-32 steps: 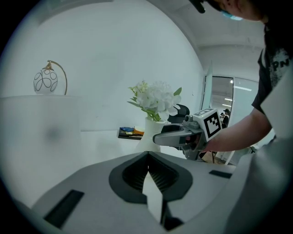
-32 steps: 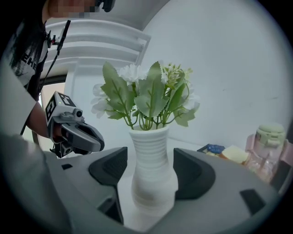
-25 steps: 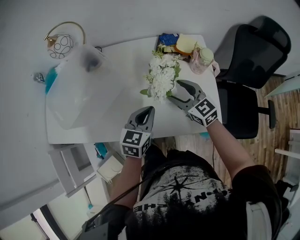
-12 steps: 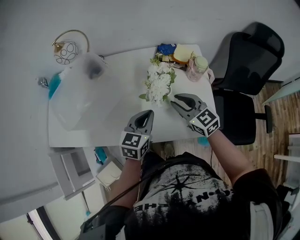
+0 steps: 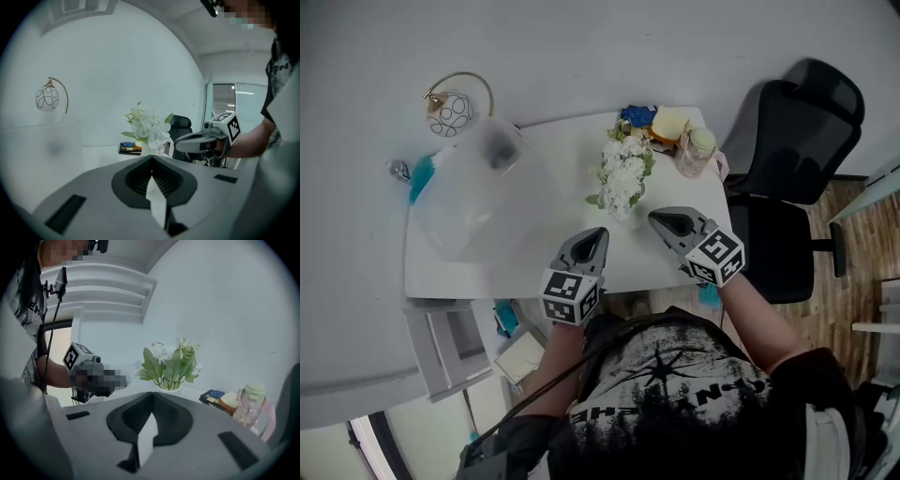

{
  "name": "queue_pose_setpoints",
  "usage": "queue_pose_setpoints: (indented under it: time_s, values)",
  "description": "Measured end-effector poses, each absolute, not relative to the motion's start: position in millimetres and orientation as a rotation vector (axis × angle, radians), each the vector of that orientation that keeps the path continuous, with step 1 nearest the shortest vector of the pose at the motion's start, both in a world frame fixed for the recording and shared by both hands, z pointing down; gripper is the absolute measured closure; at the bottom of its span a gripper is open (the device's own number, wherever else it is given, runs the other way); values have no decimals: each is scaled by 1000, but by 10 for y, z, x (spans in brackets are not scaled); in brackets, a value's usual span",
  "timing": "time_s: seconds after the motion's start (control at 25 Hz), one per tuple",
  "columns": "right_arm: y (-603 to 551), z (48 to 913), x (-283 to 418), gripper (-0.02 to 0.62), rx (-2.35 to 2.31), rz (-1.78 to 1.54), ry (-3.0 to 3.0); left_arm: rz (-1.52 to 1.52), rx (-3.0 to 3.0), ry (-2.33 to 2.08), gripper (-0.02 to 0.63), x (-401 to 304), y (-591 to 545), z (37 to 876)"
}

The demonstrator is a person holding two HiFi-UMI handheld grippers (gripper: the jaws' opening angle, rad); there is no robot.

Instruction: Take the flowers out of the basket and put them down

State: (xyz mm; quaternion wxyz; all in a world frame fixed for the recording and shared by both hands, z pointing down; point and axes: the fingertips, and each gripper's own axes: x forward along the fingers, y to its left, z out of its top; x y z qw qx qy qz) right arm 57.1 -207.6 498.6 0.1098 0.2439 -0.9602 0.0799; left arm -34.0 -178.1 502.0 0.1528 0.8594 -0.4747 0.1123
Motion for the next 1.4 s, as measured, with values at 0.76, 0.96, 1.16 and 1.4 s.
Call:
queue_pose_setpoints:
  time_s: [0.76,0.96,1.16,1.4]
  values:
    - [-2006,5004,561,578,720,231,-2766,302,2488,-1343,595,-296,-1754,4955]
    - [-1973,5004,558,578,718,229,-2766,320,2496,-1339,595,-285,-1746,4957]
    - [-1970,4987,537,578,721,214,-2766,321,2503,-1338,595,-286,-1754,4932]
    - [-1951,5006,521,578,710,247,-2770,319,2507,-1323,595,-241,-1740,4932]
